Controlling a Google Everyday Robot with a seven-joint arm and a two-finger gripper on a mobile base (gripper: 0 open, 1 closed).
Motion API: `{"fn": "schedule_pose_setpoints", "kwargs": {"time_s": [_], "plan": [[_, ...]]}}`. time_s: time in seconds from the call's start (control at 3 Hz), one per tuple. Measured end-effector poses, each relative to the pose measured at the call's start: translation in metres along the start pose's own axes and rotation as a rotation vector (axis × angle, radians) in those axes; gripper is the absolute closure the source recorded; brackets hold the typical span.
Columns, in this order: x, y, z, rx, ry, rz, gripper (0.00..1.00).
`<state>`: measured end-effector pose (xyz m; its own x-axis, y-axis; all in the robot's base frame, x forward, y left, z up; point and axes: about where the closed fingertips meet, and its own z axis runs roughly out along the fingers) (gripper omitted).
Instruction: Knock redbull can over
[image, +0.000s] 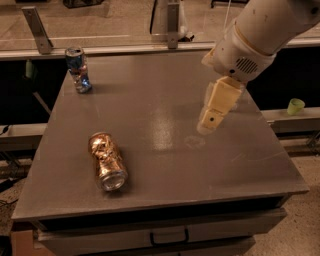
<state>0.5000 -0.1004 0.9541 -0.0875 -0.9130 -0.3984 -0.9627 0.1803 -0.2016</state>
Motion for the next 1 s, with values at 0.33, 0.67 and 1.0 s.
{"fn": "schedule_pose_setpoints", "kwargs": {"time_s": [0.33,0.67,1.0], "plan": [[-0.0761,-0.0154,0.0366,-0.011,-0.160,-0.017,0.00],[-0.0761,-0.0154,0.0365,-0.011,-0.160,-0.017,0.00],[-0.0830,-0.0227,0.0429,0.003,-0.185,-0.007,0.00]]}}
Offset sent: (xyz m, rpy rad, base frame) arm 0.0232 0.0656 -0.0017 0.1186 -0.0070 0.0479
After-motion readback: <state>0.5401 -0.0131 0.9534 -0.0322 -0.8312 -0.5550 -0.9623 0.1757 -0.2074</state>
